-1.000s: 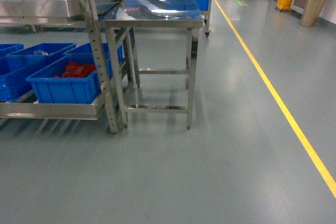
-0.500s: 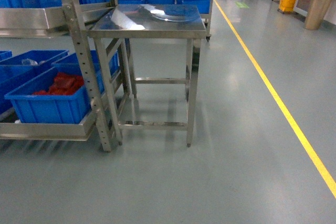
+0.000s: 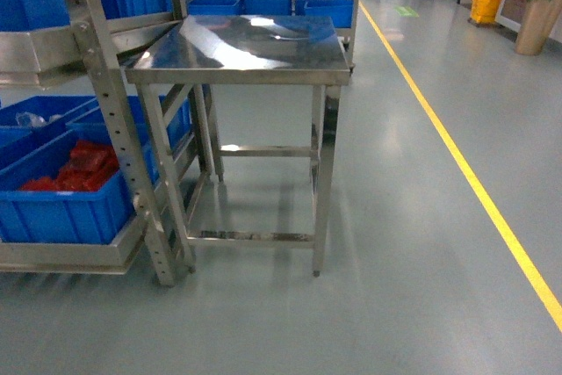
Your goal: Sort blue parts and orange caps into right shelf containers
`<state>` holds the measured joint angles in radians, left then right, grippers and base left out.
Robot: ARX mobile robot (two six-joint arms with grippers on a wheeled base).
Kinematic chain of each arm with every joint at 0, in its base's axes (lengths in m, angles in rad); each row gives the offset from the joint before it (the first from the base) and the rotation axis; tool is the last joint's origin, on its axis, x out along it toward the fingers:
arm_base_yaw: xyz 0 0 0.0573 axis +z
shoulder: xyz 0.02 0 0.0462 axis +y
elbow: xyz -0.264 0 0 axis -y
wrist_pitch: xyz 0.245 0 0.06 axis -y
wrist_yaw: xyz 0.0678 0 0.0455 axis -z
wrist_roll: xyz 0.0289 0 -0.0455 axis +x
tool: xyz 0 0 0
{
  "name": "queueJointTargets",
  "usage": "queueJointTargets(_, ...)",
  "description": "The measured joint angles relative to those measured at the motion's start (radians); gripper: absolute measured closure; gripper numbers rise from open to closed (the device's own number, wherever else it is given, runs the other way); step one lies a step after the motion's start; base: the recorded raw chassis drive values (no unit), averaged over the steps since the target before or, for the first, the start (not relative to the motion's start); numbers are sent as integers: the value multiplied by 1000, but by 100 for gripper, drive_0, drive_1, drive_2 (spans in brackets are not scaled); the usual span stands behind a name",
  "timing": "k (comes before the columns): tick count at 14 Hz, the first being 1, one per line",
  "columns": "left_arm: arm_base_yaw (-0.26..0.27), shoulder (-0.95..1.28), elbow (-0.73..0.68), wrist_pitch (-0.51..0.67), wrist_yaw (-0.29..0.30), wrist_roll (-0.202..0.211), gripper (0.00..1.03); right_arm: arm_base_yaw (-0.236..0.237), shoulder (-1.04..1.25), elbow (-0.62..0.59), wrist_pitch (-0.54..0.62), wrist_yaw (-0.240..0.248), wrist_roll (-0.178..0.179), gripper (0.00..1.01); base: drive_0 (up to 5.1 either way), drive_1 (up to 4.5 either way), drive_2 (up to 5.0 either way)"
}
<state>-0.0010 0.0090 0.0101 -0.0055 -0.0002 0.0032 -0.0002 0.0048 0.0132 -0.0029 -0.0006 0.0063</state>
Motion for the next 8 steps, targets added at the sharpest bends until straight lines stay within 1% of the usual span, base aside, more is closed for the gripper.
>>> queueJointTargets(3, 0, 0, 0, 3, 0, 0, 60, 0, 0, 0, -2, 0, 0, 57, 4, 414, -407)
queueJointTargets(4, 0, 0, 0, 0, 0, 0, 60, 0, 0, 0, -4, 0, 0, 57, 0, 0, 0)
queueJointTargets(8, 0, 0, 0, -3, 1, 0, 60, 0, 0, 0, -3, 3, 0, 57, -488, 248, 248)
